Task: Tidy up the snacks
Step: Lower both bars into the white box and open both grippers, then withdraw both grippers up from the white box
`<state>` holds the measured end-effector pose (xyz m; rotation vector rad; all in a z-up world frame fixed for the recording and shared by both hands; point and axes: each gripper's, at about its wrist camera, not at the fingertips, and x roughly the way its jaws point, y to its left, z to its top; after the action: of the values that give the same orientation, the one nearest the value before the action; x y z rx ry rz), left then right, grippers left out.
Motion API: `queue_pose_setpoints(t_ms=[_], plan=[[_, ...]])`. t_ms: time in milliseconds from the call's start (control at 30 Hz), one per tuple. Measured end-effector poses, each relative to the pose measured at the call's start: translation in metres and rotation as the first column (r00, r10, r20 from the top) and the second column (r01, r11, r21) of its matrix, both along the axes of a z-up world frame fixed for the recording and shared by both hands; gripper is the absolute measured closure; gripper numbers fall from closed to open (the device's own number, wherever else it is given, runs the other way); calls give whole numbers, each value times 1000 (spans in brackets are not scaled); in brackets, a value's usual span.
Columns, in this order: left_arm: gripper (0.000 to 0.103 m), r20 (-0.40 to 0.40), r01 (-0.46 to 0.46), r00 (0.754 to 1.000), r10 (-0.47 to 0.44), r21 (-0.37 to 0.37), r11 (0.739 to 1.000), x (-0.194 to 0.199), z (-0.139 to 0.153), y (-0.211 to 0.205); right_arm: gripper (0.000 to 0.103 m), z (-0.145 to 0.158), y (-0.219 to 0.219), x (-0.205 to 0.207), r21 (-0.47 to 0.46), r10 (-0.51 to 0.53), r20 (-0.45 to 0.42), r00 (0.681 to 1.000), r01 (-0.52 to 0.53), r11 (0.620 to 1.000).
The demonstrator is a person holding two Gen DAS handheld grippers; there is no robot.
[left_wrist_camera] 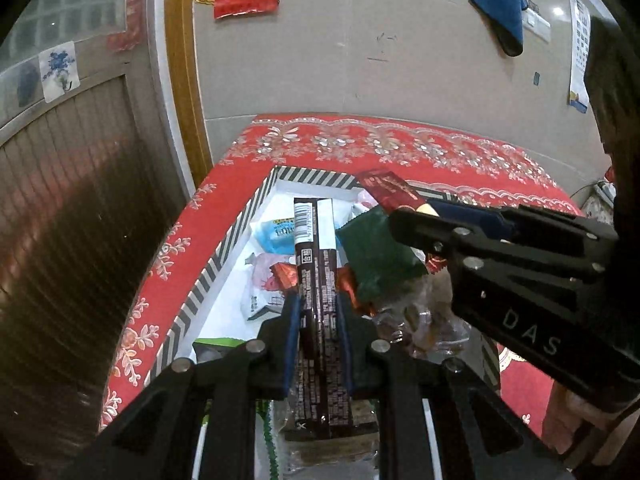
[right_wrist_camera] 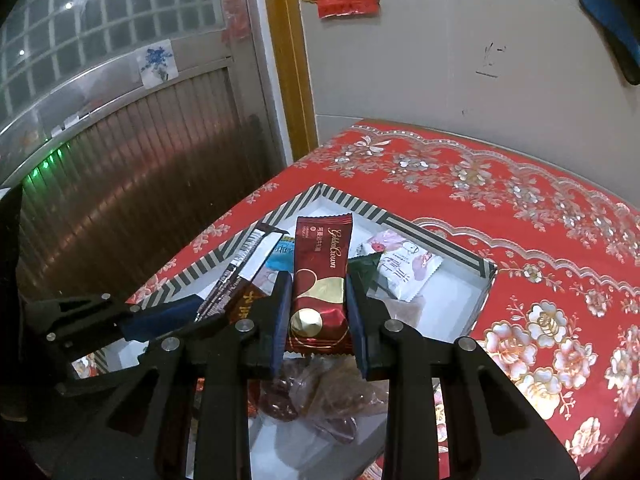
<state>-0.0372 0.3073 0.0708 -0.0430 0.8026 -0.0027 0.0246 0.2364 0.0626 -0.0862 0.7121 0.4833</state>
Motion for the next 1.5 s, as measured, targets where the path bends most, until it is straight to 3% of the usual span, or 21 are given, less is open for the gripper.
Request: queue_pose_setpoints(t_ms=[233,300,367,433,500,567,667,767,967,1167,1300,1500], plan=[[83,-5,10,1000,-10,8,1000,-1,-4,-4,77,0,-2,0,5,-1,-3,1000,1,1000],[77,-3,18,1000,-18,35,999,-3,-4,-8,76,0,-1,0,4,-2,-5,1000,2,1000],[64,-5,20,1000,-20,56,998,-4,-6,-13,73,-3,0,1,-8,-6,-17,1000,5,1000],[18,20,-1,1000,-1,68,998,-6,-5,-13,73,-5,0,1,-17,-22,-13,1000,22,1000],[10,62,-27,998,22,84,996,-9,-1,-13,73,-4,-4,0,1,-33,-8,999,33,999],[10,86,-31,996,23,87,996,-11,4,-12,73,-1,-8,-2,16,-42,11,999,42,999],[9,96,-43,995,36,67,997,-12,9,-9,49,3,-19,-8,41,-55,57,997,52,998],[5,109,-71,992,64,60,996,-14,13,-7,49,7,-29,-16,57,-43,95,995,38,998],[0,112,-106,990,89,163,981,-13,10,-22,49,9,-38,-38,-26,-23,97,995,26,999],[0,106,-99,991,87,115,988,-20,12,-25,49,17,-56,-55,-27,-64,63,996,65,997],[0,58,-94,994,90,69,993,-22,8,-20,48,18,-67,-60,-46,-98,40,994,100,994],[0,29,-119,993,116,117,986,-31,-2,-19,48,8,-74,-70,-76,-96,-25,995,94,993]])
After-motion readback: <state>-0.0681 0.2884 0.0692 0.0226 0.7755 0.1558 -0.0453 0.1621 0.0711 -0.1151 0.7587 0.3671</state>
